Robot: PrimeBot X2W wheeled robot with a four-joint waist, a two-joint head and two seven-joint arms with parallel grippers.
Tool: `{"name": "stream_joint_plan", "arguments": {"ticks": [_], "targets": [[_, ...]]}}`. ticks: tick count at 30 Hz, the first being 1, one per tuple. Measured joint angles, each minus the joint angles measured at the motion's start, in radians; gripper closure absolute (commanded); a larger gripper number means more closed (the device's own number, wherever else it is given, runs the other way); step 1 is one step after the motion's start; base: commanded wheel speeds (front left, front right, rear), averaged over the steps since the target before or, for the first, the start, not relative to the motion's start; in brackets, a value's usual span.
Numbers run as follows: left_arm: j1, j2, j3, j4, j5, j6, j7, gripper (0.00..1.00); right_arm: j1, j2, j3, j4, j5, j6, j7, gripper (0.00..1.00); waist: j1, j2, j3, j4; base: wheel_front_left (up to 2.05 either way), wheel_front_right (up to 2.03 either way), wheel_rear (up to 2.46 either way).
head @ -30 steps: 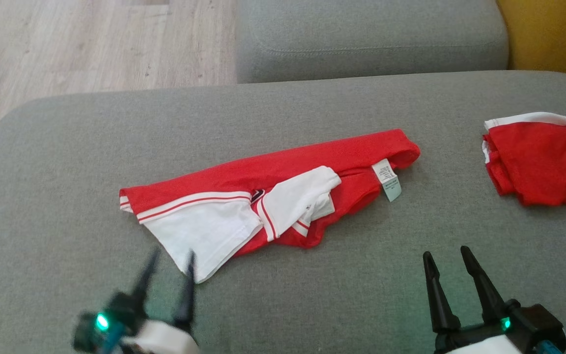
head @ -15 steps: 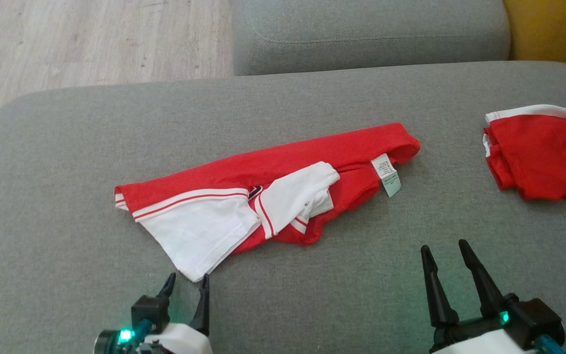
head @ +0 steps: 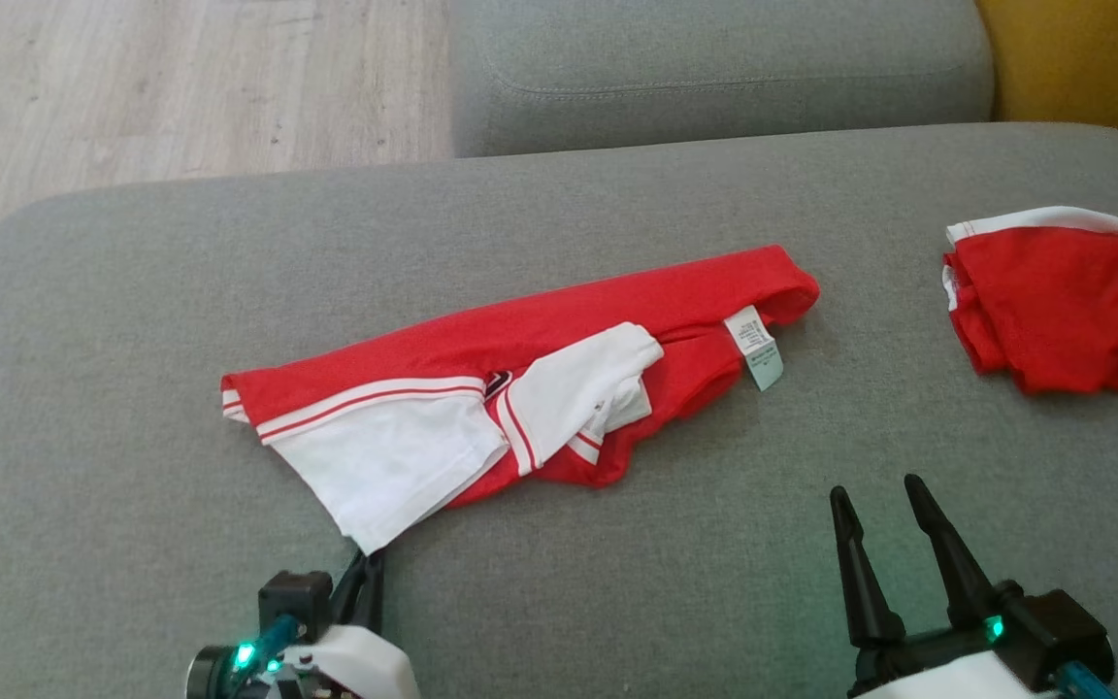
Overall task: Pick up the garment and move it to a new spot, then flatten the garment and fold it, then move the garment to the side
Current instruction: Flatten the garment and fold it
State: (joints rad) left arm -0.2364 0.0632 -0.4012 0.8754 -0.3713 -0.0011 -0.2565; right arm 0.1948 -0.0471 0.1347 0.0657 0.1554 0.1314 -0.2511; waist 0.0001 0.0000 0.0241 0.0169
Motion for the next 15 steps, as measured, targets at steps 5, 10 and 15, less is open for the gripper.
{"name": "stream_joint_plan", "arguments": {"ticks": [5, 10, 15], "targets": [[0.002, 0.002, 0.009, -0.065, 0.016, -0.008, 0.000, 1.00, 0.000, 0.000, -0.003, 0.000, 0.000, 0.000, 0.000, 0.00, 0.0000, 0.0000, -0.007, 0.019, 0.00, 0.00, 0.00], [0.019, 0.014, 0.033, -0.208, 0.048, -0.001, 0.000, 1.00, -0.009, -0.012, -0.013, 0.041, 0.000, 0.000, 0.000, 0.00, 0.0000, 0.0000, -0.005, 0.046, 0.00, 0.00, 0.00], [0.030, 0.041, 0.053, -0.355, 0.083, 0.000, 0.000, 1.00, -0.118, -0.034, -0.064, 0.136, 0.007, 0.000, 0.000, 0.00, 0.0000, 0.0000, 0.013, 0.082, 0.00, 0.00, 0.00]]}}
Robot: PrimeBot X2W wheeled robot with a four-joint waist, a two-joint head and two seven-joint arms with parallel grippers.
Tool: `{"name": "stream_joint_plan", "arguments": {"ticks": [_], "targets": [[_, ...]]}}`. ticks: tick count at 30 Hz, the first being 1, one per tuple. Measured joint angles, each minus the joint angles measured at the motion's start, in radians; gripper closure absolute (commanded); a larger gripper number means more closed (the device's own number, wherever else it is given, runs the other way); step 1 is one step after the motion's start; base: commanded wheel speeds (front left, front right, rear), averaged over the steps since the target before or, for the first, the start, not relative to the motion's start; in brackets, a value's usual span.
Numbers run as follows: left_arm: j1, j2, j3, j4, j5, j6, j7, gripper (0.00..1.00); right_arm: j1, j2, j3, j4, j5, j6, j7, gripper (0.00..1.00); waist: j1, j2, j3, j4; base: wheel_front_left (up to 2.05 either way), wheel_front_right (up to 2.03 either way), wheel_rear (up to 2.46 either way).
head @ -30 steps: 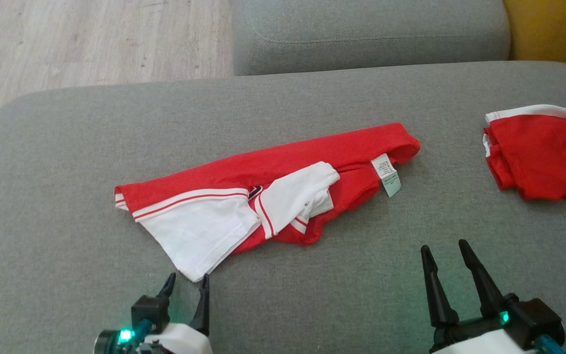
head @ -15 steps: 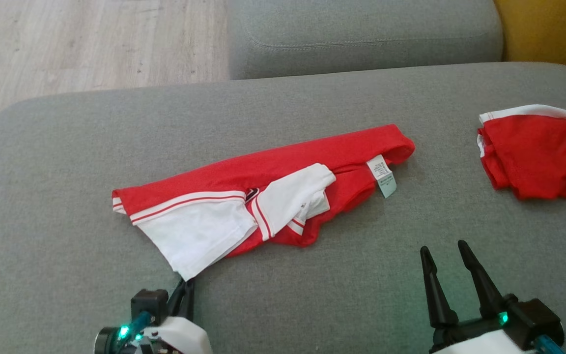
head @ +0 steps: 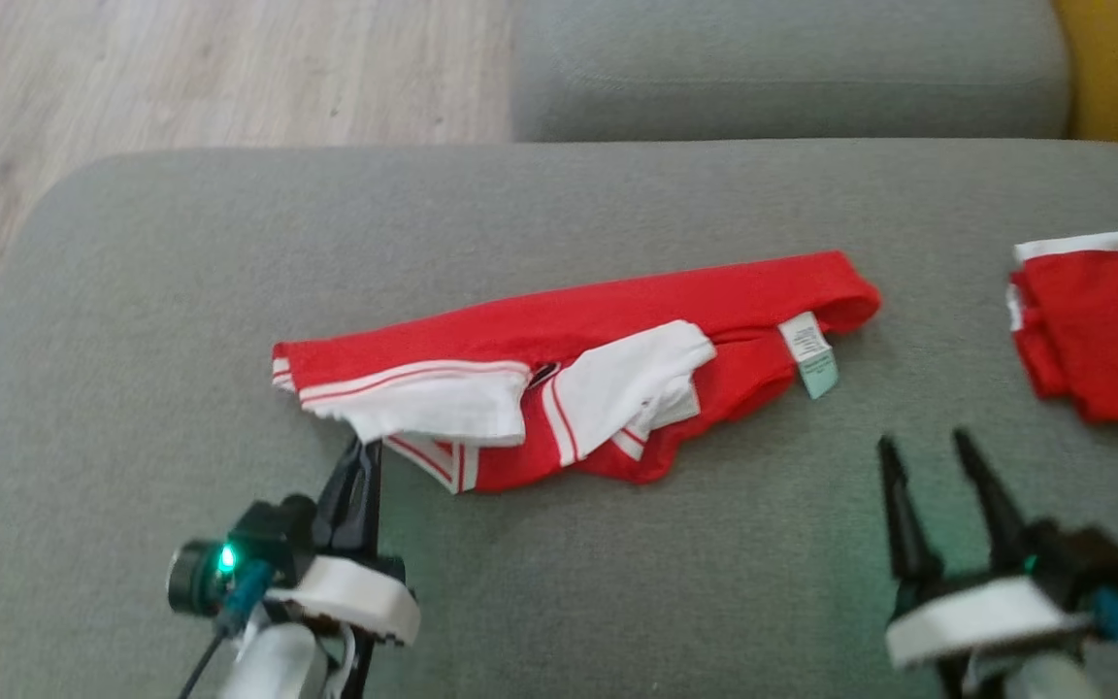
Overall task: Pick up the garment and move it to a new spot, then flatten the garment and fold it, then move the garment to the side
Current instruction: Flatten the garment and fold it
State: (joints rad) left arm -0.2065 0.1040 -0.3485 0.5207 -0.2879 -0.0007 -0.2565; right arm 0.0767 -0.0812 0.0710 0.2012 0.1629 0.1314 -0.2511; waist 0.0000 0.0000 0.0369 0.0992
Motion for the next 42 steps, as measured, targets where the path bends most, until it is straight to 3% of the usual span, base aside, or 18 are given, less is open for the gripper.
{"name": "stream_joint_plan", "arguments": {"ticks": [11, 17, 23, 25, 27, 28, 35, 42], "targets": [[-0.038, 0.005, 0.033, -0.166, 0.044, -0.009, 0.000, 1.00, -0.362, -0.103, -0.030, 0.344, 0.176, 0.000, 0.044, 0.00, 0.0001, 0.0000, 0.096, 0.074, 0.00, 0.00, 0.00], [-0.087, 0.002, 0.049, -0.170, 0.058, -0.019, 0.000, 1.00, -0.479, -0.184, 0.028, 0.493, 0.265, 0.000, 0.086, 0.00, 0.0002, 0.0000, 0.149, 0.109, 0.00, 0.00, 0.00], [-0.118, -0.005, 0.061, -0.173, 0.076, -0.026, 0.000, 1.00, -0.534, -0.209, 0.115, 0.585, 0.314, 0.000, 0.079, 0.00, 0.0002, 0.0000, 0.181, 0.138, 0.00, 0.00, 0.00], [-0.118, -0.006, 0.065, -0.173, 0.078, -0.027, 0.000, 1.00, -0.552, -0.210, 0.136, 0.608, 0.325, 0.000, 0.067, 0.31, 0.0001, 0.0000, 0.184, 0.142, 0.00, 0.00, 0.00], [-0.118, -0.007, 0.071, -0.172, 0.078, -0.027, 0.000, 1.00, -0.565, -0.212, 0.157, 0.624, 0.332, 0.000, 0.049, 0.81, 0.0001, 0.0000, 0.184, 0.143, 0.00, 0.00, 0.00], [-0.118, -0.007, 0.074, -0.172, 0.079, -0.027, 0.000, 1.00, -0.569, -0.214, 0.166, 0.630, 0.337, 0.000, 0.042, 1.00, 0.0001, 0.0000, 0.183, 0.143, 0.00, 0.00, 0.00], [-0.118, -0.003, 0.092, -0.180, 0.106, -0.035, 0.000, 1.00, -0.578, -0.230, 0.213, 0.629, 0.369, 0.000, 0.011, 1.00, 0.0000, 0.0000, 0.145, 0.136, 0.00, 0.00, 0.00], [-0.158, 0.068, 0.135, -0.272, 0.112, -0.083, 0.000, 1.00, -0.578, -0.261, 0.201, 0.492, 0.382, 0.000, 0.003, 1.00, -0.0001, 0.0000, 0.043, 0.108, 0.00, 0.00, 0.00]]}}
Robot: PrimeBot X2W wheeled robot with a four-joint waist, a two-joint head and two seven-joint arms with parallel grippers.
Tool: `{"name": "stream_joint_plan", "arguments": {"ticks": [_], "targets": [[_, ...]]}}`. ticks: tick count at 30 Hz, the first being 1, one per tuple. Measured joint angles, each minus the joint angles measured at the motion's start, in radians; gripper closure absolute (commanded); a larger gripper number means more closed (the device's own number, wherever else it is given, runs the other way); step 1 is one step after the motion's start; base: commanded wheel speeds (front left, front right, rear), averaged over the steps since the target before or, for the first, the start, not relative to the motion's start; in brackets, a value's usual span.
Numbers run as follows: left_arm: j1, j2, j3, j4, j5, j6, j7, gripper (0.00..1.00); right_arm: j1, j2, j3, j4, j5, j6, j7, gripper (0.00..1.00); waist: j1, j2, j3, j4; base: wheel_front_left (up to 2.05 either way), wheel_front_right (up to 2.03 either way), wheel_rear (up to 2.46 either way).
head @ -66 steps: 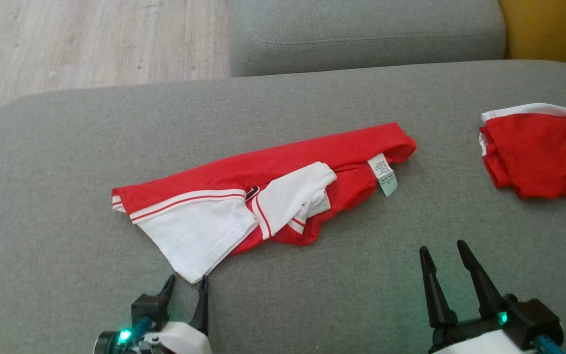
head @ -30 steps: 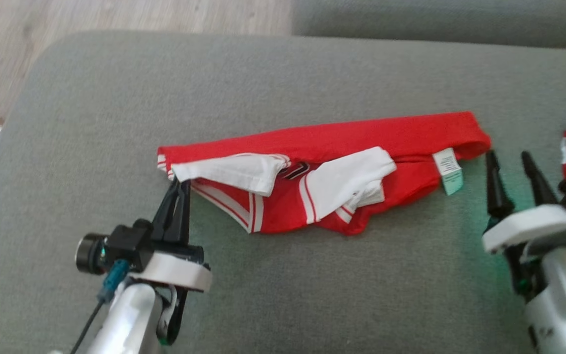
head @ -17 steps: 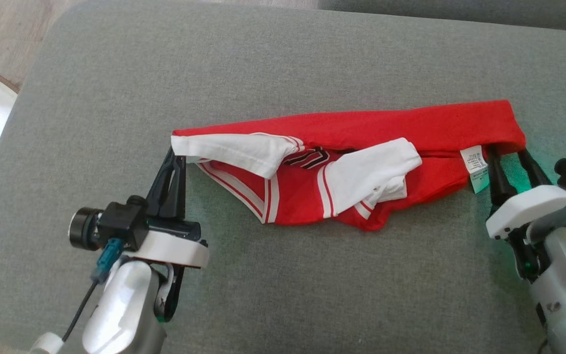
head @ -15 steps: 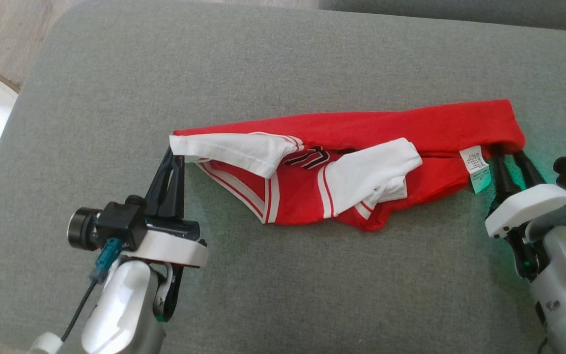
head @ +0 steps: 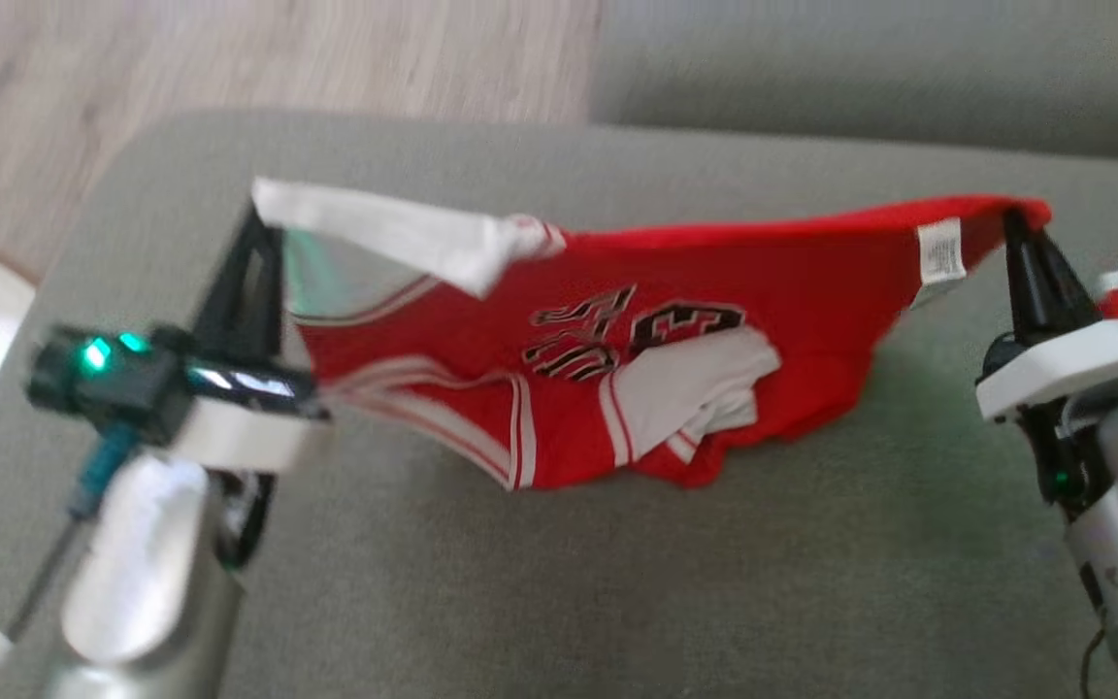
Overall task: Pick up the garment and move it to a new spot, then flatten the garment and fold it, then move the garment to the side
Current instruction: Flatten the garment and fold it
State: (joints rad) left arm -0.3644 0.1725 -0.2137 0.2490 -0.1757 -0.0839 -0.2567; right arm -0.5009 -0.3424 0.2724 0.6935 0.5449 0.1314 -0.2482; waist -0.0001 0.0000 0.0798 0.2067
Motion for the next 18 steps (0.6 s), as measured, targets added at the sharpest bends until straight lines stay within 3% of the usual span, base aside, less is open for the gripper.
{"name": "stream_joint_plan", "arguments": {"ticks": [9, 13, 18], "targets": [[-0.198, 0.084, 0.024, -0.095, -0.094, -0.032, 0.044, 1.00, 0.000, -0.079, -0.026, -0.249, 0.056, 0.000, 0.048, 1.00, -0.0002, 0.0000, -0.158, -0.075, 0.00, 0.00, 0.00], [-0.299, 0.115, 0.016, -0.130, -0.116, -0.040, 0.094, 1.00, -0.006, -0.110, -0.070, -0.363, 0.062, 0.000, 0.123, 1.00, -0.0002, 0.0000, -0.180, -0.119, 0.00, 0.00, 0.00], [-0.463, 0.157, -0.025, -0.104, -0.100, -0.041, 0.102, 1.00, -0.098, -0.117, -0.085, -0.392, 0.006, 0.000, 0.235, 1.00, -0.0001, 0.0000, -0.161, -0.161, 0.00, 0.00, 0.00]]}}
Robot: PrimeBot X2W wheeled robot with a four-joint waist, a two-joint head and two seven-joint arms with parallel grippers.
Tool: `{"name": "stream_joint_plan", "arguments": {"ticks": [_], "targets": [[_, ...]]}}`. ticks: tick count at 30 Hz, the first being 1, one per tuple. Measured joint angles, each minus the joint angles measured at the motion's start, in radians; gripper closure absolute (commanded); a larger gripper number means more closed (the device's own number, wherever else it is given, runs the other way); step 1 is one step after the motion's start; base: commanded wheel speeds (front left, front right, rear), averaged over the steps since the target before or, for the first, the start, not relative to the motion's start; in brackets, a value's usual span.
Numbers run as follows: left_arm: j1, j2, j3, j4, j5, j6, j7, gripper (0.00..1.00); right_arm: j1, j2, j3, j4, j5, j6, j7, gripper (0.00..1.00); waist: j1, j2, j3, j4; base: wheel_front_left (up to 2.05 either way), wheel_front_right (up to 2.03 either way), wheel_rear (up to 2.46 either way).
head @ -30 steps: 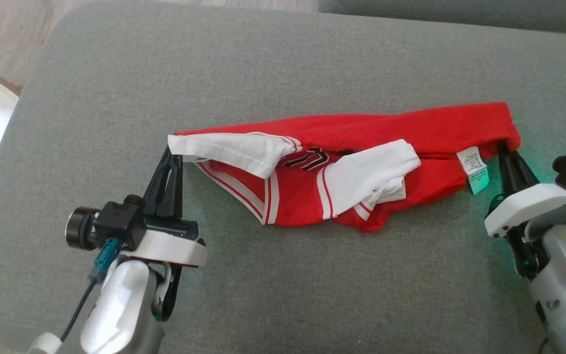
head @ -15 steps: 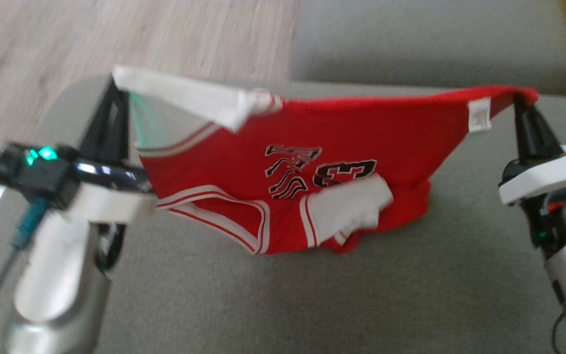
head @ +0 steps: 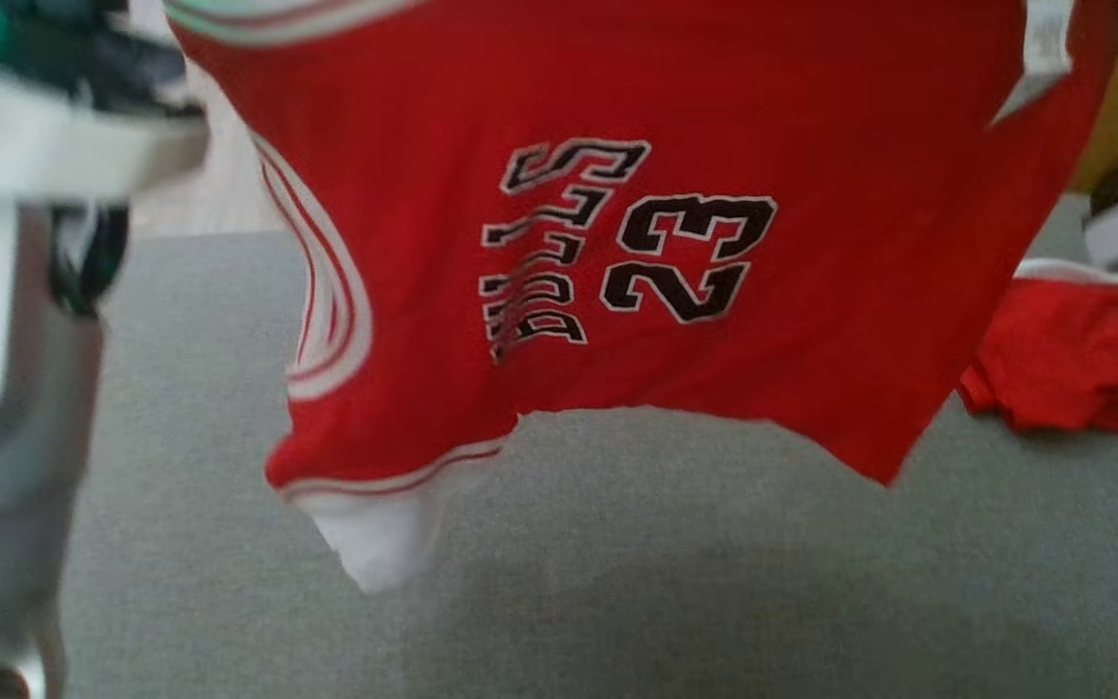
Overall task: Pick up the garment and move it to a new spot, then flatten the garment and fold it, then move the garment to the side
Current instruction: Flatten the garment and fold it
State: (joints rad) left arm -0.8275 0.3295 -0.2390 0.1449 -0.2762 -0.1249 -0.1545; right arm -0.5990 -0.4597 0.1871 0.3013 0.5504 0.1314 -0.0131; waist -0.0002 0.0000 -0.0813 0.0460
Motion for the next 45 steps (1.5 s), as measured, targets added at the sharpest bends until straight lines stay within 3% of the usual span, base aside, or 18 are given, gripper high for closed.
{"name": "stream_joint_plan", "arguments": {"ticks": [6, 10, 17, 22, 28, 35, 40, 45], "targets": [[-0.155, 0.031, -0.094, 0.227, -0.071, -0.007, 0.092, 1.00, -0.197, 0.075, 0.051, 0.117, -0.041, 0.000, 0.132, 1.00, 0.0003, 0.0000, 0.081, -0.029, 0.00, 0.00, 0.00], [-0.314, 0.035, -0.127, 0.363, -0.130, -0.007, 0.099, 1.00, -0.363, 0.111, 0.058, 0.210, -0.041, 0.000, 0.142, 1.00, 0.0005, 0.0000, 0.179, -0.037, 0.00, 0.00, 0.00], [-0.620, 0.019, -0.123, 0.540, -0.099, -0.007, -0.075, 1.00, -0.642, 0.133, 0.042, 0.390, -0.092, 0.000, -0.032, 1.00, 0.0008, 0.0000, 0.361, -0.034, 0.00, 0.00, 0.00], [-0.675, -0.037, -0.137, 0.586, -0.111, -0.007, -0.103, 1.00, -0.712, 0.113, 0.063, 0.500, -0.121, 0.000, -0.109, 1.00, 0.0007, -0.0001, 0.447, -0.007, 0.00, 0.00, 0.00], [-0.525, -0.047, -0.153, 0.509, -0.193, -0.007, -0.103, 1.00, -0.693, 0.084, 0.120, 0.602, -0.109, 0.000, -0.155, 1.00, 0.0005, -0.0001, 0.502, 0.054, 0.00, 0.00, 0.00], [-0.144, -0.041, -0.217, 0.366, -0.264, -0.007, -0.103, 1.00, -0.499, 0.065, 0.181, 0.660, -0.023, 0.000, -0.198, 1.00, 0.0002, -0.0001, 0.478, 0.097, 0.00, 0.00, 0.00], [0.058, -0.007, -0.249, 0.291, -0.270, -0.007, -0.103, 1.00, -0.355, 0.031, 0.213, 0.640, 0.043, 0.000, -0.217, 1.00, 0.0000, 0.0000, 0.419, 0.099, 0.00, 0.00, 0.00], [0.305, 0.028, -0.256, 0.226, -0.292, -0.007, -0.102, 1.00, -0.154, 0.001, 0.255, 0.545, 0.126, 0.000, -0.226, 1.00, -0.0002, 0.0000, 0.334, 0.091, 0.00, 0.00, 0.00]]}}
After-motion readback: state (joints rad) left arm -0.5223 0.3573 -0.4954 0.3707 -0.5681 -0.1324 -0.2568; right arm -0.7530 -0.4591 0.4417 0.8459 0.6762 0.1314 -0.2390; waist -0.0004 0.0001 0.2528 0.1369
